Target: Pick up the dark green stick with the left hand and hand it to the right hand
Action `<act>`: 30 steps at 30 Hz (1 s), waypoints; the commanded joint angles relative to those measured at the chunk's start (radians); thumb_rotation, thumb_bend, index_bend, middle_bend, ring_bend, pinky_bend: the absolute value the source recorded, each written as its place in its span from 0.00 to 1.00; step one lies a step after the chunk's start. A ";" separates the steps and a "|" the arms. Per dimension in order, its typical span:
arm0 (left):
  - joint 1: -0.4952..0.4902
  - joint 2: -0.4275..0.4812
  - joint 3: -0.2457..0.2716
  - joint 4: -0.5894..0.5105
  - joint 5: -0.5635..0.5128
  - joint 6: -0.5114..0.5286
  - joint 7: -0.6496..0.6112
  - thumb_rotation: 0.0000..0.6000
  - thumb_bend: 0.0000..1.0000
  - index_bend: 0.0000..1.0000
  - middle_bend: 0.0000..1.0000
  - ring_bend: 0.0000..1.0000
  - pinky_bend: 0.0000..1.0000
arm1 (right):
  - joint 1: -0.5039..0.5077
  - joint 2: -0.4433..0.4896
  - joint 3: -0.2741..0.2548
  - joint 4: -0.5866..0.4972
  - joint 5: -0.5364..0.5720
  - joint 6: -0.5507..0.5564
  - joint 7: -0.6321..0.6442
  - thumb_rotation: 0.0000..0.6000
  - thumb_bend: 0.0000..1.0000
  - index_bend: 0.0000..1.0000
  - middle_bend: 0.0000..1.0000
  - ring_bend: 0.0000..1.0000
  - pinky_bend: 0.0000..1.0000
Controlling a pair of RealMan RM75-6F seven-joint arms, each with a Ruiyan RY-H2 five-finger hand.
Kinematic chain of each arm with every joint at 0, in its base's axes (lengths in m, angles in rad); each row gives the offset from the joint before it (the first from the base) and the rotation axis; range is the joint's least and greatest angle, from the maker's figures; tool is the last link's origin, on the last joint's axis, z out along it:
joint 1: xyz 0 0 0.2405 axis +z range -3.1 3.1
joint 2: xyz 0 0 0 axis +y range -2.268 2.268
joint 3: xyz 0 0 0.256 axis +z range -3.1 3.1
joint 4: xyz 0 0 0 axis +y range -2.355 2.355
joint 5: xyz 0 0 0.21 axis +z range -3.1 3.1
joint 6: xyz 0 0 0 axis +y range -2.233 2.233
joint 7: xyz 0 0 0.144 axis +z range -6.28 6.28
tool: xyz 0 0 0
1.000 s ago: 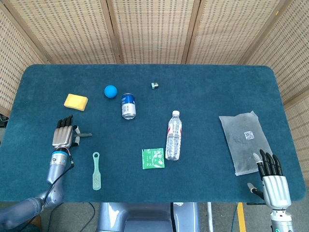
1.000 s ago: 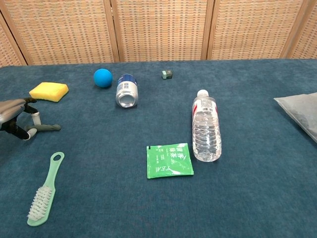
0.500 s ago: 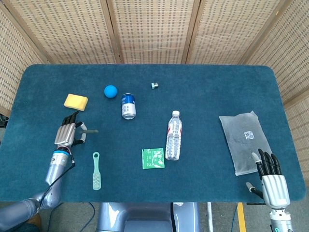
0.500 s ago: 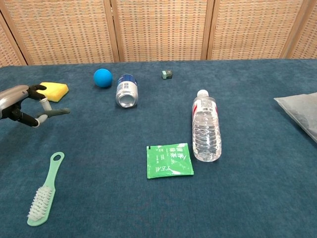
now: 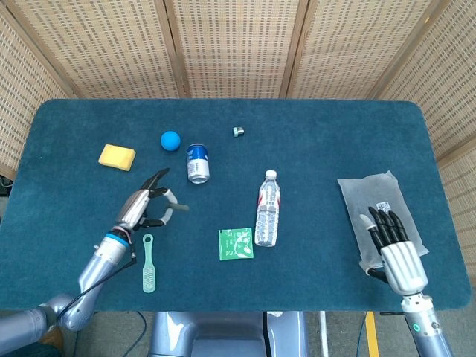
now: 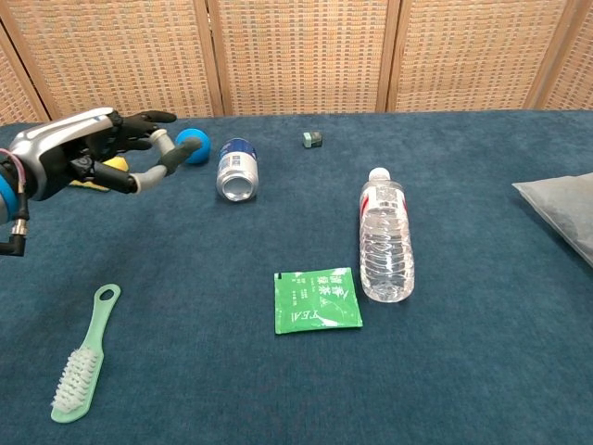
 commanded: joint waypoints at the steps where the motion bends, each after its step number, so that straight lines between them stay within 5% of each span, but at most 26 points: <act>1: -0.077 -0.041 -0.015 0.023 0.056 -0.056 -0.170 1.00 0.49 0.77 0.00 0.00 0.00 | 0.053 0.034 0.019 -0.051 -0.010 -0.050 0.029 1.00 0.00 0.04 0.00 0.00 0.00; 11: -0.217 -0.116 -0.062 0.046 0.014 -0.185 -0.297 1.00 0.49 0.77 0.00 0.00 0.00 | 0.156 0.050 0.103 -0.191 0.066 -0.138 0.132 1.00 0.00 0.24 0.00 0.00 0.00; 22: -0.303 -0.219 -0.101 0.068 -0.074 -0.207 -0.209 1.00 0.49 0.77 0.00 0.00 0.00 | 0.266 0.080 0.156 -0.324 0.090 -0.249 0.061 1.00 0.22 0.41 0.00 0.00 0.00; 30: -0.330 -0.250 -0.116 0.058 -0.124 -0.204 -0.149 1.00 0.49 0.77 0.00 0.00 0.00 | 0.313 0.076 0.178 -0.399 0.142 -0.308 0.018 1.00 0.38 0.43 0.00 0.00 0.00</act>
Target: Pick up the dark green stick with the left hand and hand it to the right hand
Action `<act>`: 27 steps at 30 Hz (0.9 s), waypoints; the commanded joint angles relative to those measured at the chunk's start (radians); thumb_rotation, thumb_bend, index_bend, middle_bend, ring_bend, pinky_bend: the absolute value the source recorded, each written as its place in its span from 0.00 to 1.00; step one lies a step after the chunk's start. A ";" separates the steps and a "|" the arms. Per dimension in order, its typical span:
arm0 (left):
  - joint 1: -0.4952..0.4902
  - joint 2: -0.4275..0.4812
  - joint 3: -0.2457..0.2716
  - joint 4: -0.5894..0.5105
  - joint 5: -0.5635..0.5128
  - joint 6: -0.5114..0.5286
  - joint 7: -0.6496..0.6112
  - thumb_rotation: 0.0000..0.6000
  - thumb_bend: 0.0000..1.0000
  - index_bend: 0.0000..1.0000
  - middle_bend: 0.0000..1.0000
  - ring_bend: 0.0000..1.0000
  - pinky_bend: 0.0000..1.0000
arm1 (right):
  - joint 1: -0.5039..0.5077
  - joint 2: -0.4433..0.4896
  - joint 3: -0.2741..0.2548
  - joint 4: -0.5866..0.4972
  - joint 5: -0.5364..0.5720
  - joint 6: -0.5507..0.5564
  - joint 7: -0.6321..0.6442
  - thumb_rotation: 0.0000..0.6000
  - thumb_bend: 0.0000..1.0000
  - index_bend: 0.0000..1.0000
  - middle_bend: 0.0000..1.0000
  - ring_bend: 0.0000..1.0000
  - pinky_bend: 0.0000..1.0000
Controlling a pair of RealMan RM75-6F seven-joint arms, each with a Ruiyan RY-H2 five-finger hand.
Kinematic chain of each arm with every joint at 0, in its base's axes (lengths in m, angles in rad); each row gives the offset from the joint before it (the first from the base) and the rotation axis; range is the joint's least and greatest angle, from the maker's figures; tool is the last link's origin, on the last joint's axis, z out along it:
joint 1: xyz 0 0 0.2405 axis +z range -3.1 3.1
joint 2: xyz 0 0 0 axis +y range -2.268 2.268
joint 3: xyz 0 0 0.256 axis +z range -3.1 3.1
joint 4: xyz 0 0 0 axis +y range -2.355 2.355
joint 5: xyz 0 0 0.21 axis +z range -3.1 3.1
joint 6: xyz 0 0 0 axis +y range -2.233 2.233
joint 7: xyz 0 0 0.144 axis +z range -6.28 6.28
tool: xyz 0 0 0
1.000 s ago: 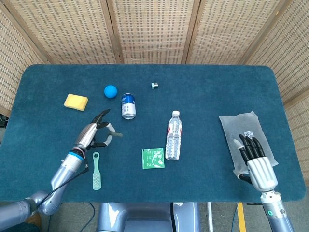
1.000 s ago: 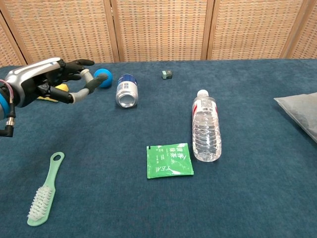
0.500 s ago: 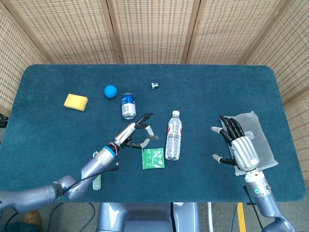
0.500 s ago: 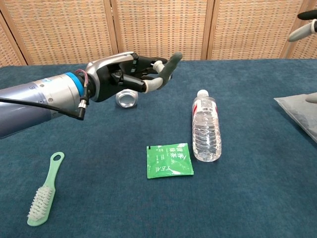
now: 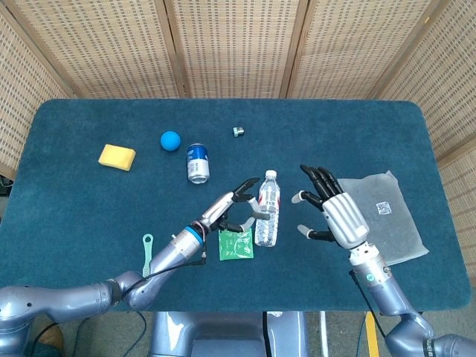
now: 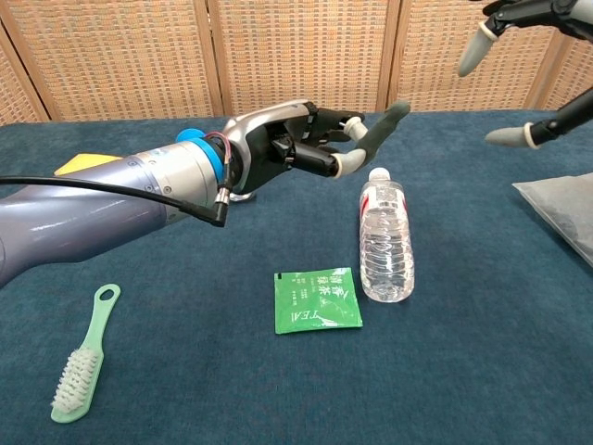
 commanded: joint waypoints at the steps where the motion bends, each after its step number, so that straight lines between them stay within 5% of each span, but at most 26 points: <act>1: -0.013 -0.015 -0.011 -0.006 -0.018 0.002 0.016 1.00 0.49 0.77 0.00 0.00 0.00 | 0.022 -0.002 0.011 -0.036 0.026 -0.030 -0.019 1.00 0.39 0.44 0.00 0.00 0.00; 27: -0.037 -0.047 -0.032 -0.010 -0.089 -0.001 0.048 1.00 0.49 0.77 0.00 0.00 0.00 | 0.079 -0.021 0.008 -0.120 0.128 -0.082 -0.167 1.00 0.53 0.50 0.00 0.00 0.00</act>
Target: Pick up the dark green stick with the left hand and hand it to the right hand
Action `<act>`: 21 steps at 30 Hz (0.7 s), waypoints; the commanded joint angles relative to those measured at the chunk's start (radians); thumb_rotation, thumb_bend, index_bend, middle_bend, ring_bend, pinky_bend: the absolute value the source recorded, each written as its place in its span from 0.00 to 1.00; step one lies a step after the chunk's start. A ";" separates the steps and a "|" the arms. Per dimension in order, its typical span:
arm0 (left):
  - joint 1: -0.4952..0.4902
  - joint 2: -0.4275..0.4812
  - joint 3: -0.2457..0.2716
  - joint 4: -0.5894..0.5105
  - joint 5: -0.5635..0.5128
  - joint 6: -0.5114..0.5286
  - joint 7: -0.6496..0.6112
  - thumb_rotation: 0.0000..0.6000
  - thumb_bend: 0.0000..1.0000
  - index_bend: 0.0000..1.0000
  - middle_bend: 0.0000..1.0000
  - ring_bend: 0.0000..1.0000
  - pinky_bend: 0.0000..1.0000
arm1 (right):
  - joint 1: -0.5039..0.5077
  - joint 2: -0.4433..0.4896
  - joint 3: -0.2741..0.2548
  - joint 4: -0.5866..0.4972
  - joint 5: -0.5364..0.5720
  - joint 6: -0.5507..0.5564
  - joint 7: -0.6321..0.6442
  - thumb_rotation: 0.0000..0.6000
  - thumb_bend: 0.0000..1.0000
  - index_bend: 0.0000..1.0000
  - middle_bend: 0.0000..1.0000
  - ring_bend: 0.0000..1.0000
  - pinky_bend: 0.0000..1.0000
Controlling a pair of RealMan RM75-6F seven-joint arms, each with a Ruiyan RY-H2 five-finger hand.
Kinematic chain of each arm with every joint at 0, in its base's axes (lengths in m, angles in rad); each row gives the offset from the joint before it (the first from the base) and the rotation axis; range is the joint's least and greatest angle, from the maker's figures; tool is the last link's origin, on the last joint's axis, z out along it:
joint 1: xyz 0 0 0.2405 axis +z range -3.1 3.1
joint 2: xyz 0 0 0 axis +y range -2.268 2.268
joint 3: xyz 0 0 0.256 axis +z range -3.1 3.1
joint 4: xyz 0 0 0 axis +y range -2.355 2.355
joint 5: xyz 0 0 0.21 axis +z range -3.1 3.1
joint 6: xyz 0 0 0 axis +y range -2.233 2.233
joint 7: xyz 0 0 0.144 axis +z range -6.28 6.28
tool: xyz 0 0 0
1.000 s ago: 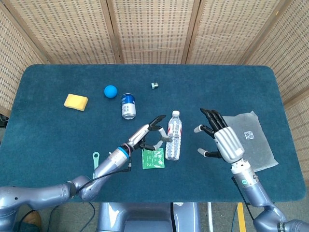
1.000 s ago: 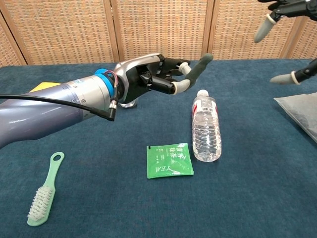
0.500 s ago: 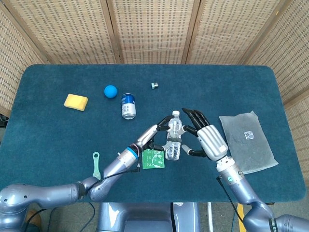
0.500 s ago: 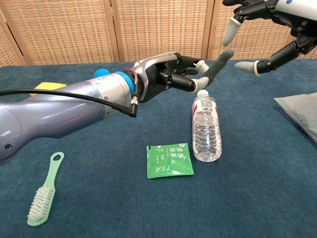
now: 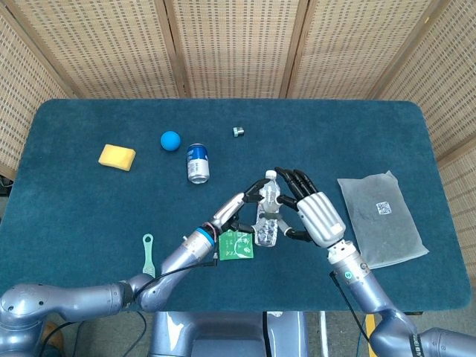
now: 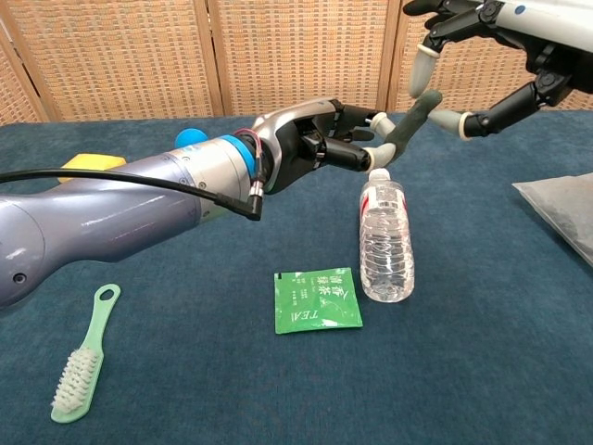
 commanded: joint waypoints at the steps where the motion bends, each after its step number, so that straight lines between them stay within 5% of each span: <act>1: 0.001 0.001 0.003 -0.002 0.002 -0.001 -0.001 1.00 0.49 0.77 0.00 0.00 0.00 | 0.003 -0.005 -0.004 -0.001 0.008 0.003 -0.024 1.00 0.54 0.50 0.00 0.00 0.00; 21: 0.001 0.000 0.006 -0.009 -0.002 0.001 0.004 1.00 0.49 0.77 0.00 0.00 0.00 | 0.015 -0.017 -0.021 -0.011 0.012 0.005 -0.015 1.00 0.63 0.62 0.00 0.00 0.00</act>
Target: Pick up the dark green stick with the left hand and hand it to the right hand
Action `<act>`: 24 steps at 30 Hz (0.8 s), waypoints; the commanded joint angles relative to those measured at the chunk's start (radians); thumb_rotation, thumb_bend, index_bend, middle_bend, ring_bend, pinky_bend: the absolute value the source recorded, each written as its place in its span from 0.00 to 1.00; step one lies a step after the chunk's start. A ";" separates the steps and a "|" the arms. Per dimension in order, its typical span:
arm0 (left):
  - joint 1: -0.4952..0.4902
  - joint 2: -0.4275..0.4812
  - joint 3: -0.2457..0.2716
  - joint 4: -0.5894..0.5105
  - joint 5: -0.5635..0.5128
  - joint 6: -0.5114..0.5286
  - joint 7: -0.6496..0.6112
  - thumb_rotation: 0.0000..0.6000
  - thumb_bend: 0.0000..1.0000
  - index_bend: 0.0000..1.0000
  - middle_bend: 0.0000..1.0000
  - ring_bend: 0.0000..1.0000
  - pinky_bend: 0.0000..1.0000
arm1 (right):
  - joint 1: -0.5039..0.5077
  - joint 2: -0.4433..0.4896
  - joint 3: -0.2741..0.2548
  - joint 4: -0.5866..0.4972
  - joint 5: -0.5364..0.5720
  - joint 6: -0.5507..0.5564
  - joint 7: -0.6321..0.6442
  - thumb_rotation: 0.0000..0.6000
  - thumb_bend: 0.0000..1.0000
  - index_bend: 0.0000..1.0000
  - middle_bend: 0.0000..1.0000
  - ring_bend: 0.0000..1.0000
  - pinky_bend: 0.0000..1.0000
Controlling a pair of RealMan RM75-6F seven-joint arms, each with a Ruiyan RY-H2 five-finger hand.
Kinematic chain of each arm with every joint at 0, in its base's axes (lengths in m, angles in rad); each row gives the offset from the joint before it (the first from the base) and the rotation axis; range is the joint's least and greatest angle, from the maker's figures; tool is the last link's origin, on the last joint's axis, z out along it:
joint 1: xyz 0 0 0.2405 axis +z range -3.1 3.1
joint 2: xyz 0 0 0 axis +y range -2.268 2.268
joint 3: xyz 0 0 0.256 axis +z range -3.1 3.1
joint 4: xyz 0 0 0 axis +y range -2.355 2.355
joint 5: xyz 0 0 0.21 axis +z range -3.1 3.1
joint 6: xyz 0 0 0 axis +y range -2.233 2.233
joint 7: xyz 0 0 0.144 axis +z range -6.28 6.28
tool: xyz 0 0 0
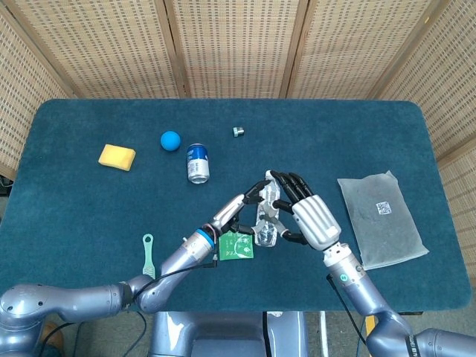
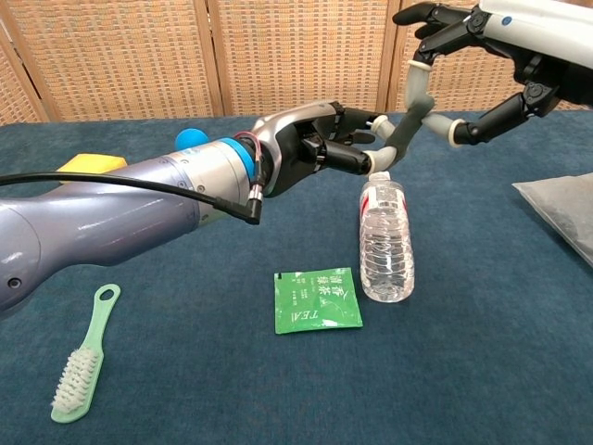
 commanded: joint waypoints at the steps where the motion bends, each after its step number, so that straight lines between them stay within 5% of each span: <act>1: 0.000 0.000 0.000 0.000 0.000 0.000 0.001 1.00 0.49 0.77 0.00 0.00 0.00 | 0.000 -0.001 0.000 -0.002 0.002 0.000 0.004 1.00 0.67 0.64 0.00 0.00 0.00; 9: -0.002 -0.006 0.000 0.006 -0.005 0.001 0.005 1.00 0.49 0.77 0.00 0.00 0.00 | 0.000 0.009 -0.001 -0.025 0.026 -0.016 0.069 1.00 0.93 0.79 0.00 0.00 0.00; 24: 0.022 0.012 -0.004 0.050 -0.030 0.003 -0.005 1.00 0.50 0.77 0.00 0.00 0.00 | -0.014 0.072 0.032 -0.083 0.105 -0.072 0.405 1.00 1.00 0.92 0.00 0.00 0.00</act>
